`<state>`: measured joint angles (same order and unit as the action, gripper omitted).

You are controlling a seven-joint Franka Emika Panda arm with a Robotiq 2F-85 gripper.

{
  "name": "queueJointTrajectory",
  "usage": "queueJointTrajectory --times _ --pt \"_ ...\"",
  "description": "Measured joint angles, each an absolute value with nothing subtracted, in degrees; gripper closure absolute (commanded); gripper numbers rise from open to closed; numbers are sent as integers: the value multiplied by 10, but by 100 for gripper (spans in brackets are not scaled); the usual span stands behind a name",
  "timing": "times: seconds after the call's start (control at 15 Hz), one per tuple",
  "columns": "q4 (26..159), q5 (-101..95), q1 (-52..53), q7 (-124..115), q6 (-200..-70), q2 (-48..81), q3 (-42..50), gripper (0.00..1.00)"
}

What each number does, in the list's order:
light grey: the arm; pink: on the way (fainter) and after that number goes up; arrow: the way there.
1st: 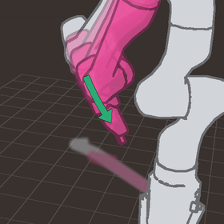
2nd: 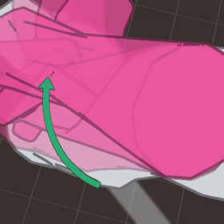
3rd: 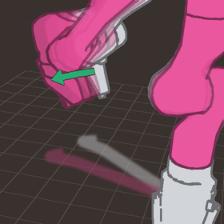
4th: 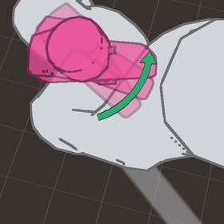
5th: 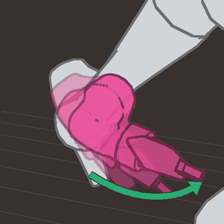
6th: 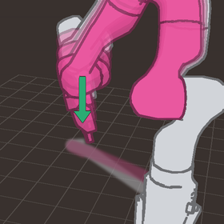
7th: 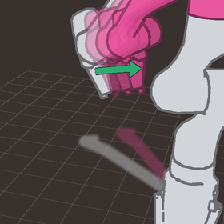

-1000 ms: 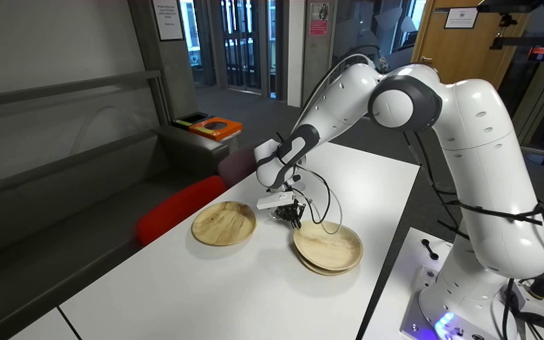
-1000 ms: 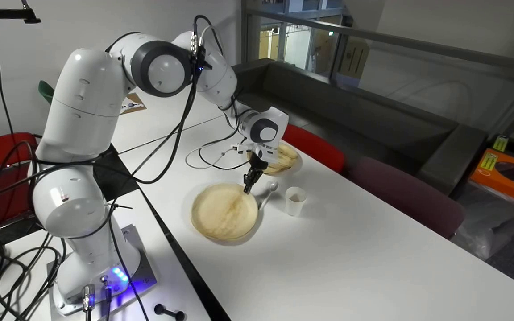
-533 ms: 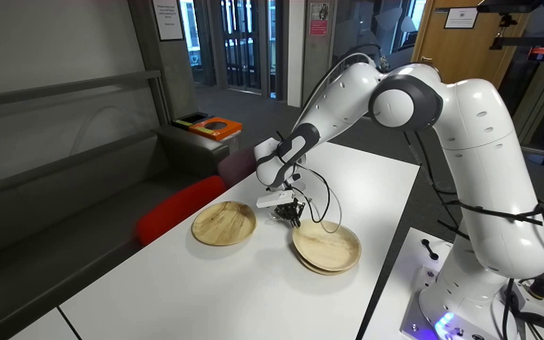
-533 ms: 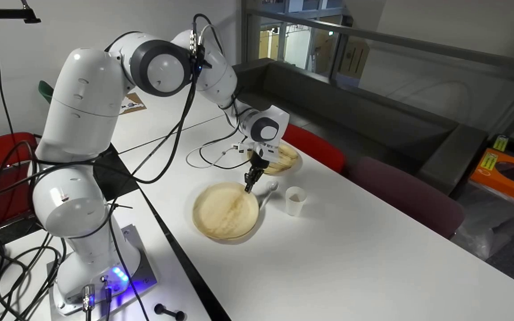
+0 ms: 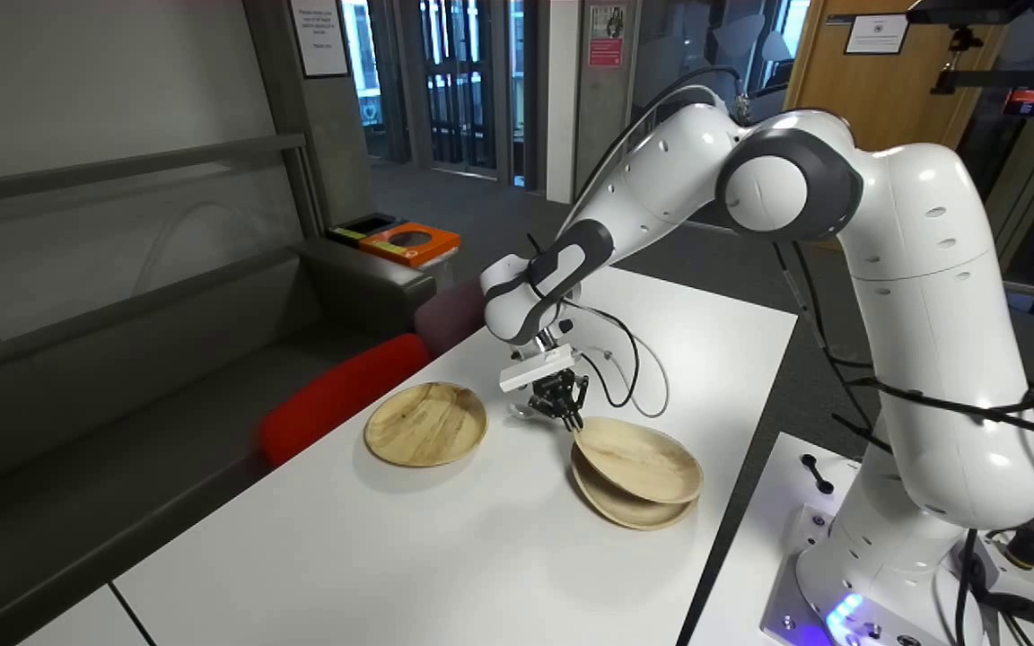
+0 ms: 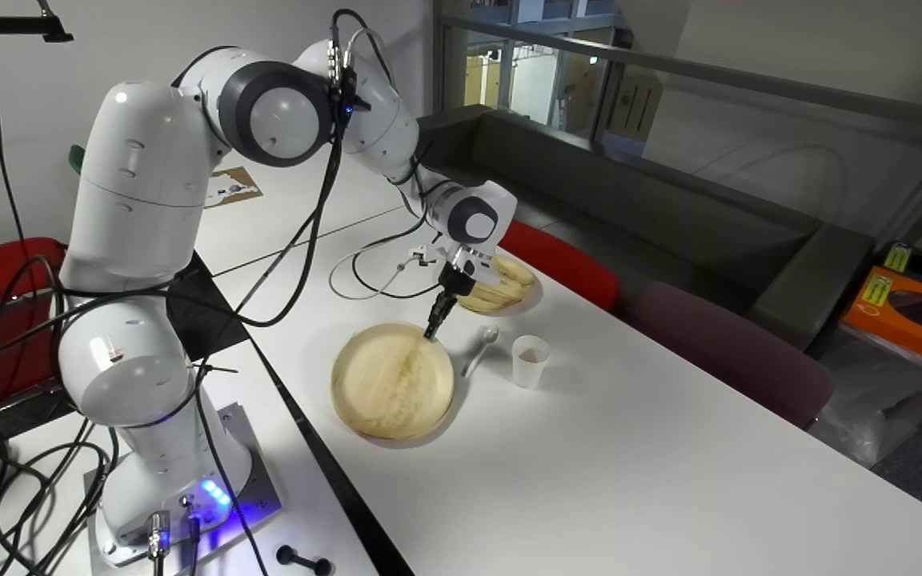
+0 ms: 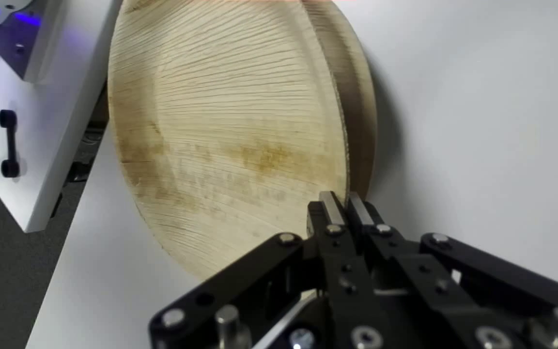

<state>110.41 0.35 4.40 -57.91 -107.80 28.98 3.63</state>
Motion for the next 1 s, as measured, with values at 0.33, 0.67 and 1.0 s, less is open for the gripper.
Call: queueJointTrajectory --times 0.33,0.67,1.0 --pt "1097 5 44 -481 -981 292 34 98" --pt "1089 13 43 -481 -969 292 38 98" --pt "1076 19 43 -487 -1019 277 47 98"
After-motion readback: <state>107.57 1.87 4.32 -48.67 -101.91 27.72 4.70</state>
